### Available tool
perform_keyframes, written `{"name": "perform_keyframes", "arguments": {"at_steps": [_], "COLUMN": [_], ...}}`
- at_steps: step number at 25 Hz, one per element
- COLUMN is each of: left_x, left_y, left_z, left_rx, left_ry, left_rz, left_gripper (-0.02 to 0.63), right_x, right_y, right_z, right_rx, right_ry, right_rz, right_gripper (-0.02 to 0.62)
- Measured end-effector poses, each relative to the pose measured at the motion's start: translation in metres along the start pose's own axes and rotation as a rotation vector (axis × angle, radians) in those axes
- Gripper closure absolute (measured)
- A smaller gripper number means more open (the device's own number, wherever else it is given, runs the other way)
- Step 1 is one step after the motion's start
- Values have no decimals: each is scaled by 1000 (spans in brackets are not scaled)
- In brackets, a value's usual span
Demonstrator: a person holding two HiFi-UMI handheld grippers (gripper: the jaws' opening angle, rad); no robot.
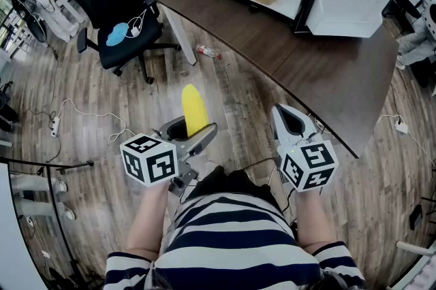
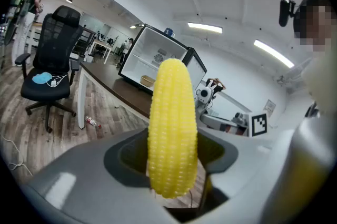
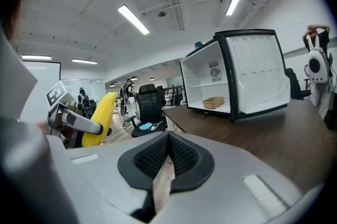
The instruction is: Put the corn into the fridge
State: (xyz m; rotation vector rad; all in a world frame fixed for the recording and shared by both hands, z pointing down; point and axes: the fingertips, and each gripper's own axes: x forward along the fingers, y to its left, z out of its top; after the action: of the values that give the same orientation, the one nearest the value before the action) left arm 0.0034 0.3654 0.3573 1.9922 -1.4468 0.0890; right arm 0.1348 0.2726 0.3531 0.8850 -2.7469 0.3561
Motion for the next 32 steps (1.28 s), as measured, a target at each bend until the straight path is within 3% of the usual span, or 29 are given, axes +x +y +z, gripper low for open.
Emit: {"name": "perform_keyframes", "arguments": {"at_steps": [6, 12, 21, 26, 32], "left_x": [0, 5, 7, 0, -2], "left_y": [4, 20, 58, 86, 124], "left_z": [-4, 3, 23, 44, 67], "left_rx": [3, 12, 53, 11, 23], "left_ry": [11, 20, 67, 56, 66], "left_rz": [17, 21, -12, -66, -103], "left_gripper": [606, 606, 606, 606, 606], "right_x": [3, 17, 62, 96, 136], "right_y": [-2, 0, 13, 33, 50], "right_z": [0, -2, 10, 21, 36], "right_rx": [53, 41, 30, 19, 13], "right_ry": [-26, -6, 13, 29, 35], "right_rz": [35, 45, 20, 15, -6], "right_gripper": [604, 604, 604, 604, 604]}}
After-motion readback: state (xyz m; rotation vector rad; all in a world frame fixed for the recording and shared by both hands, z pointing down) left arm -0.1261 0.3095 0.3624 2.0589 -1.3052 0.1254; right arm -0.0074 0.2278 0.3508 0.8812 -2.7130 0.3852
